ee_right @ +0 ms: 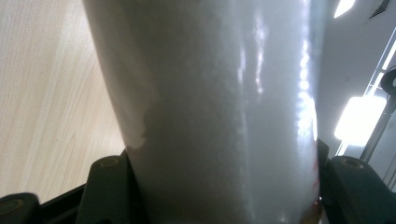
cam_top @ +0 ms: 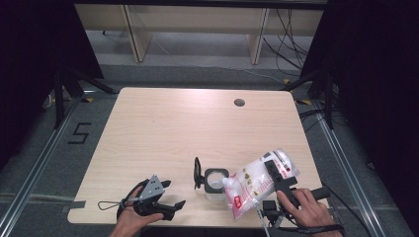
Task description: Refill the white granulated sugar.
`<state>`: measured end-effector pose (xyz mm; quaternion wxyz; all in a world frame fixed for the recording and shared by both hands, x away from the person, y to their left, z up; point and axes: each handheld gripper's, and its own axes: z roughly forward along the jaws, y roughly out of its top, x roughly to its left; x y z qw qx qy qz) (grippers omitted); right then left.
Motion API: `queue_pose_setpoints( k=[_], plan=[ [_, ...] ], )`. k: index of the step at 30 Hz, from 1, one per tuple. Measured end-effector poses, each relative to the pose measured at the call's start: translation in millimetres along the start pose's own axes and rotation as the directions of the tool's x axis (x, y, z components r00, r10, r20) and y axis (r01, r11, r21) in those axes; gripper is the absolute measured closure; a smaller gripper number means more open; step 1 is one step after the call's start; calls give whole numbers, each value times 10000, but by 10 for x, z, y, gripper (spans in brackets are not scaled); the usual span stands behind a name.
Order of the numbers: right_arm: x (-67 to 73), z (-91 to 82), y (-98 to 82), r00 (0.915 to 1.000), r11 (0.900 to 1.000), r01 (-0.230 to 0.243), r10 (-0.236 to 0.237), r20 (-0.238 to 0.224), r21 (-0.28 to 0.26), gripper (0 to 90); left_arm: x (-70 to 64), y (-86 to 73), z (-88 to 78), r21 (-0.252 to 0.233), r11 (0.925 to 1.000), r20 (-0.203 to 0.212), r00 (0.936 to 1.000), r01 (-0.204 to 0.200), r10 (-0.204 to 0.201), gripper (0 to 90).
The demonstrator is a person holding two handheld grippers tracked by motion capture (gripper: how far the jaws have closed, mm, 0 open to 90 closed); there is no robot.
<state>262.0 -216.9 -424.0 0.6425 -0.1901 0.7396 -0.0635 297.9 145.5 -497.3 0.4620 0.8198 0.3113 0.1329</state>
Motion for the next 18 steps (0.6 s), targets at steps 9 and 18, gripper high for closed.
queue_pose_setpoints(
  k=[9, 18],
  plan=[
    [12, 12, 7, 9999, 9999, -119, 119, 11, -84, 419, 2, -2, 0, -58, 10000, -20, 10000, 77, -77, 160],
    [34, 11, 14, 9995, 9996, -275, 275, -126, -57, 420, -7, -4, 5, -123, 9996, 48, 9996, 265, -264, 161]
  ],
)
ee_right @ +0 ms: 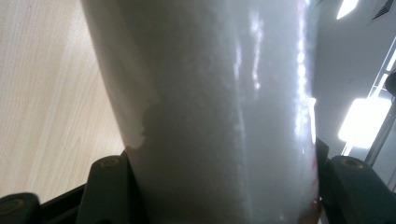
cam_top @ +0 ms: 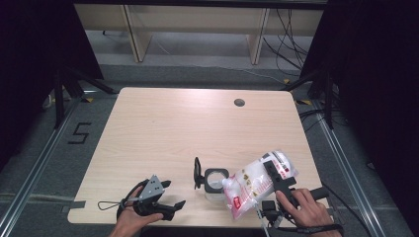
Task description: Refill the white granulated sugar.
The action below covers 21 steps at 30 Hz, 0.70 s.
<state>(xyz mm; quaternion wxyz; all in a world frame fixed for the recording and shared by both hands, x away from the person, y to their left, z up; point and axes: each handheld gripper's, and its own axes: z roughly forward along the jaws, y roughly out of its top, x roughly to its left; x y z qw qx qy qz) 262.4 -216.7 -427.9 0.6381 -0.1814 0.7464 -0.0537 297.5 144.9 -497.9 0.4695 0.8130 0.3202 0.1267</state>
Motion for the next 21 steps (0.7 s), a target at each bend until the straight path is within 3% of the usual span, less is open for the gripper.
queue_pose_setpoints(
  k=[6, 9, 10, 13, 14, 15, 18, 21],
  plan=[
    [-8, 1, -3, 9999, 9999, 122, -122, -44, 29, 420, 4, -3, 8, -80, 10000, 48, 10000, 21, -21, 161],
    [-10, 7, -7, 9999, 9998, 170, -170, 12, -85, 421, 14, 2, -9, 88, 9996, -27, 9997, -252, 253, 161],
    [25, 16, -13, 9994, 9994, -320, 321, 103, -142, 421, 2, 0, -2, 13, 10000, -5, 10000, -48, 48, 161],
    [-8, 5, -15, 9999, 9999, 144, -145, -26, -71, 421, 4, 3, -2, -54, 9999, 62, 9999, -118, 118, 161],
    [-1, 12, -15, 10000, 9999, 16, -15, 50, -132, 421, 10, 3, -7, 34, 9998, -6, 9998, -202, 202, 161],
    [1, 14, -16, 10000, 9999, 2, -2, 51, -119, 421, 1, -2, 4, -40, 10000, 43, 10000, 12, -12, 161],
    [-4, 10, -20, 9999, 9999, 115, -115, 8, -65, 421, 15, 3, -9, 102, 9995, -29, 9996, -287, 287, 161],
    [2, 17, -16, 10000, 10000, 8, -8, 46, -99, 421, 6, 4, 0, -60, 9999, 61, 9999, -109, 109, 161]
  ],
)
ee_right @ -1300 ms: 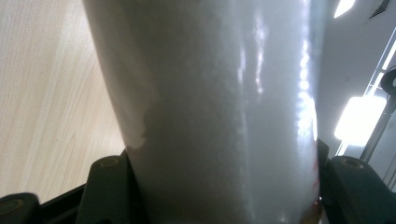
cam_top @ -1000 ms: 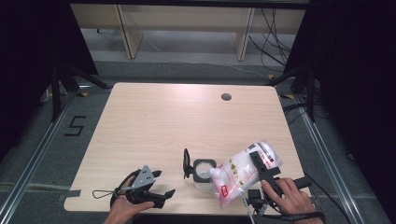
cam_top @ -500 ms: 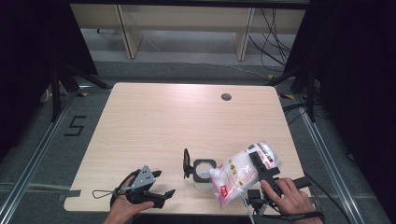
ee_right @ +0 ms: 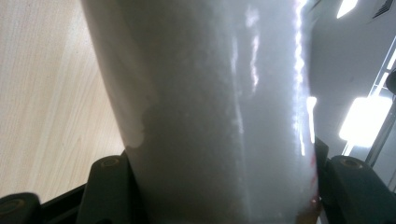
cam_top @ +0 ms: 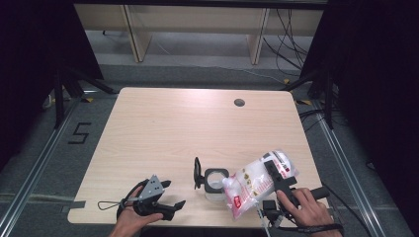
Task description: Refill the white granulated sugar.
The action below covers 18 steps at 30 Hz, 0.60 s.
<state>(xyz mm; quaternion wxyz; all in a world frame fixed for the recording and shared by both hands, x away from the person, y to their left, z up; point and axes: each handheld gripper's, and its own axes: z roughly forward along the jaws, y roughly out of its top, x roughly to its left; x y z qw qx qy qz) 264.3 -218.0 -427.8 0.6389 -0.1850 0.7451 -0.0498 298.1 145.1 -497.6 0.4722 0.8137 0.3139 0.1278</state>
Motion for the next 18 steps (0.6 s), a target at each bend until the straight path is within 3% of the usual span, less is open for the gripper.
queue_pose_setpoints(
  k=[2, 15, 18],
  plan=[
    [-7, 0, 3, 9999, 9999, 97, -96, 53, -72, 421, 8, -1, -9, 130, 9998, -84, 9999, -150, 151, 161],
    [11, 3, 5, 10000, 9999, -43, 43, 42, -99, 422, -2, 0, -2, -12, 10000, -2, 10000, 6, -6, 161],
    [8, 4, 5, 10000, 9999, 2, -1, 58, -100, 422, 13, 1, -12, 173, 9996, -73, 9998, -208, 209, 161]
  ],
)
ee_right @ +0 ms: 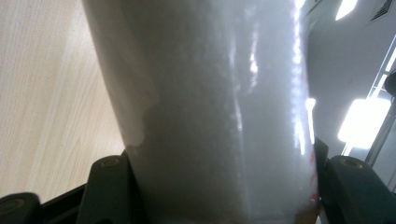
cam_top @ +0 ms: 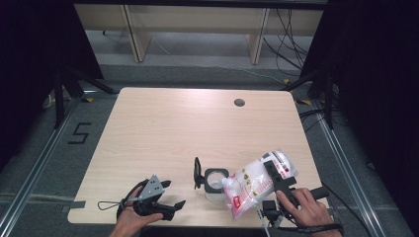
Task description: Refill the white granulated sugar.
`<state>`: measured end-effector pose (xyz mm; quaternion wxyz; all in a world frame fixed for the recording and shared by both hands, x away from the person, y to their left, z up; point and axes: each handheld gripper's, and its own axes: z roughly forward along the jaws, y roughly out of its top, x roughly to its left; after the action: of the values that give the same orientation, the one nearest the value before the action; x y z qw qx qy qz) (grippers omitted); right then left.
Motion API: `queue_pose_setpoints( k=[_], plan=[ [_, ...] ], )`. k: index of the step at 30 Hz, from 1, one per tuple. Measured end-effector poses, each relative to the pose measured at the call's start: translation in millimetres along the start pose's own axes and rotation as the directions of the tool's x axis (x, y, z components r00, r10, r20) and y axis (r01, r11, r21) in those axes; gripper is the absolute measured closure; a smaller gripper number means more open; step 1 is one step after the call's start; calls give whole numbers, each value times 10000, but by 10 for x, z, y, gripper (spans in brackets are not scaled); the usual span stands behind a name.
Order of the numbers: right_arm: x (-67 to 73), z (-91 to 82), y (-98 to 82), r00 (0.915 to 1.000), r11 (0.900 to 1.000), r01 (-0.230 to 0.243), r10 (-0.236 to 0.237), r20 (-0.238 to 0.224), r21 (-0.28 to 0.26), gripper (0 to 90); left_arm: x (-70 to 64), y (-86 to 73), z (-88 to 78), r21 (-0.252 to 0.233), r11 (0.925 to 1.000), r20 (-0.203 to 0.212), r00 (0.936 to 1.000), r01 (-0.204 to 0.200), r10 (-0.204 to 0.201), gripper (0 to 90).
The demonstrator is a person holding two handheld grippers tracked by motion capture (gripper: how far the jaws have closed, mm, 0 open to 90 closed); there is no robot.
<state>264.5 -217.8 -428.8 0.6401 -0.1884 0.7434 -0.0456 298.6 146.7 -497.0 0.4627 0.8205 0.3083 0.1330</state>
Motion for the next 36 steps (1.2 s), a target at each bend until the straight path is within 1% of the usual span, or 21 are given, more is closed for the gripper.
queue_pose_setpoints(
  k=[3, 7, 11, 12, 14, 15, 16, 17, 19, 20, 21, 25, 26, 27, 28, 29, 31, 32, 33, 34, 36],
  plan=[
    [-5, -5, -5, 9997, 9998, 195, -194, -133, 82, 423, -16, -2, 7, -139, 9997, 112, 9998, 192, -191, 161],
    [-10, -3, -2, 9995, 9996, 279, -278, -133, 89, 423, 1, 1, -1, 24, 10000, -15, 10000, -11, 11, 161],
    [-2, -5, 0, 9995, 9995, 298, -298, -39, 83, 423, -4, 3, 7, -140, 9999, 107, 9999, 14, -12, 161],
    [20, -8, -1, 10000, 9999, 39, -39, -39, 122, 423, -4, 3, 6, -143, 9999, 116, 9999, 6, -4, 161],
    [1, -15, 6, 9997, 9996, 252, -253, 35, 92, 422, -2, 2, 5, -131, 9999, 121, 9999, -20, 22, 161],
    [-21, -16, 2, 9979, 9989, 441, -433, 478, -156, 423, -17, -1, 11, -193, 9995, 66, 9997, 253, -252, 161],
    [-42, -36, 11, 9991, 9993, 377, -377, 196, 12, 423, -16, 0, 10, -189, 9996, 70, 9997, 229, -228, 161],
    [-51, -47, 8, 9991, 9994, 351, -351, 242, 5, 423, -10, 0, 6, -136, 9998, 100, 9999, 124, -123, 161],
    [-46, -61, 5, 9996, 9999, -143, 143, 248, 10, 424, -2, 2, 4, -96, 10000, 72, 10000, -9, 10, 161],
    [-63, -72, 12, 9996, 10000, -27, 25, 276, 52, 424, -16, -1, 9, -180, 9996, 67, 9997, 217, -215, 161],
    [-84, -70, 12, 9993, 9998, 215, -215, 300, -5, 424, -11, -1, 7, -145, 9998, 90, 9998, 158, -157, 161],
    [-59, -67, 16, 9995, 9998, 197, -198, 247, 28, 424, -16, -2, 8, -149, 9995, 85, 9996, 264, -263, 161],
    [-7, -33, 13, 9986, 9997, 59, -48, 535, -216, 424, -17, -2, 6, -139, 9996, 91, 9997, 245, -243, 161],
    [-2, -39, 15, 9994, 10000, -9, 12, 358, -96, 424, -18, -3, 6, -146, 9996, 103, 9997, 230, -228, 161],
    [-16, -50, 27, 9998, 9998, 187, -188, 120, 88, 424, -16, -2, 6, -138, 9996, 98, 9997, 228, -226, 161],
    [-8, -39, 29, 9999, 10000, 63, -62, 109, -23, 424, -16, -2, 8, -147, 9996, 90, 9996, 258, -257, 161],
    [-26, -38, 23, 9996, 9996, 281, -281, 59, -1, 424, -20, 1, 0, -134, 9996, 54, 9997, 247, -246, 161],
    [3, -37, 16, 9999, 10000, -48, 48, 119, 10, 424, -12, 0, -2, -141, 9997, 85, 9998, 181, -180, 161],
    [-9, -34, 16, 9998, 9999, 145, -144, 168, -58, 424, -13, 0, -3, -158, 9996, 65, 9997, 220, -219, 161],
    [5, -37, 15, 9999, 10000, -53, 53, 134, 12, 424, -11, 5, -9, -189, 9997, 63, 9998, 169, -168, 161],
    [-30, -32, 19, 9988, 9989, 452, -450, 179, -108, 424, -5, 1, -8, -92, 9998, 88, 9999, 148, -147, 161]
  ],
)
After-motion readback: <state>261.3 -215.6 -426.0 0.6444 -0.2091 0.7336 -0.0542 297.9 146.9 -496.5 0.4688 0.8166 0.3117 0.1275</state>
